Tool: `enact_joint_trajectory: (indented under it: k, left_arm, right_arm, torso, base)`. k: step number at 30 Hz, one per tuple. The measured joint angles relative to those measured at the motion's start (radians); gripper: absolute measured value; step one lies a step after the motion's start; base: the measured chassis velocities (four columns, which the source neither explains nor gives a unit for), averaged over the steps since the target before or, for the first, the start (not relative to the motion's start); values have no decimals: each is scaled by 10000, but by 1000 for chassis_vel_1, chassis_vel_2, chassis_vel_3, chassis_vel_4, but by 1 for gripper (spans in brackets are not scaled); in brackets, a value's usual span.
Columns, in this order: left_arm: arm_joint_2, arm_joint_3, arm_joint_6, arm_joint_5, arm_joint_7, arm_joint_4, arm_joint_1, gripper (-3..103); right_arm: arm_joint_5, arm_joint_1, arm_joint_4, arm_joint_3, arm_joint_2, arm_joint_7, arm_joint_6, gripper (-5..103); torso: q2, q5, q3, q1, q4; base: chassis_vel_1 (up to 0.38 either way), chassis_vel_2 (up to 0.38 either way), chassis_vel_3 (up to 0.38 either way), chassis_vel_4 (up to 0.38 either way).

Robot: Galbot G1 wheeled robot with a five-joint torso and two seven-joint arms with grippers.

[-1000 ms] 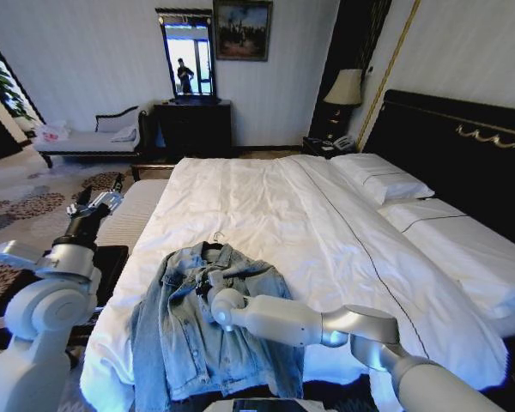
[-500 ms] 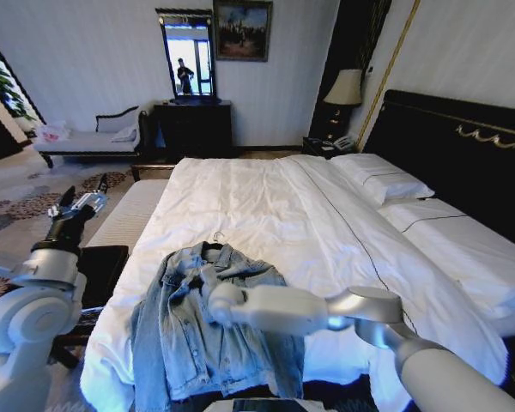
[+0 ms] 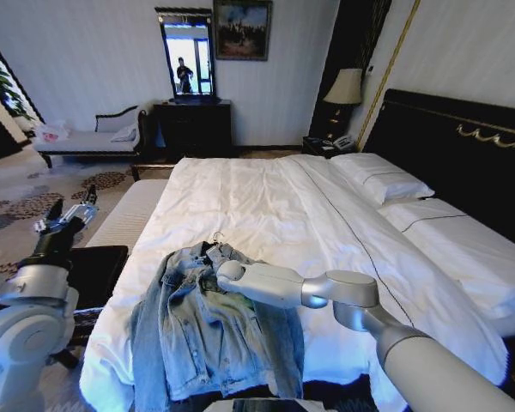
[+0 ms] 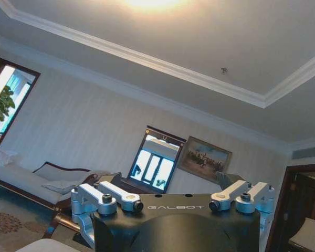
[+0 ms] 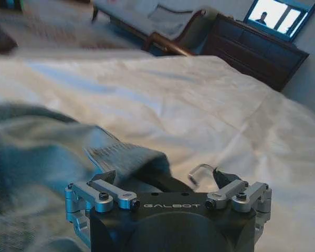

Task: Pick up the clothes from the bed and hang them on the clothes hanger.

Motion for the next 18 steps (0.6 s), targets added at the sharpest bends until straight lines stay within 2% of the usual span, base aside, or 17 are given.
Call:
enact_joint_trajectory:
  k: [1, 2, 3, 4, 9, 11, 18]
  left_arm:
    - [-30, -20, 1, 0, -7, -18, 26, 100]
    - [-30, -20, 1, 0, -7, -18, 26, 100]
    - [-62, -27, 3, 6, -10, -38, 44, 100]
    - [-79, -28, 4, 17, -12, -44, 51, 100]
    - [-114, -31, 6, 45, -37, -55, 50, 100]
    - [-114, -29, 9, 69, -47, -57, 37, 100]
    - [-130, 95, 15, 190, -51, -37, -24, 100]
  right_arm:
    - [-167, 46, -167, -27, 137, 211, -568, 100]
    - [-167, 46, -167, -27, 137, 211, -568, 100]
    - [-314, 86, -374, -46, 319, 472, -1366, 100]
    - [-390, 97, -553, -54, 463, 599, -1805, 100]
    - [-770, 97, -1307, -51, 750, 521, -2639, 100]
    - [-1007, 63, -1752, 34, 760, 264, -2697, 100]
    - [-1811, -177, -3064, 315, 759, -394, -2149, 100]
  torso:
    - [0, 0, 0, 1, 3]
    - [0, 0, 0, 1, 3]
    - [0, 0, 0, 0, 2]
    - [0, 0, 0, 1, 1]
    - [0, 0, 0, 0, 1]
    - [0, 0, 0, 1, -1]
    - [0, 3, 0, 1, 0]
  base:
    - [0, 0, 0, 0]
    - [0, 0, 0, 0]
    - [0, 0, 0, 0]
    - [0, 0, 0, 0]
    - [0, 0, 0, 0]
    - [0, 0, 0, 0]
    - [0, 0, 0, 0]
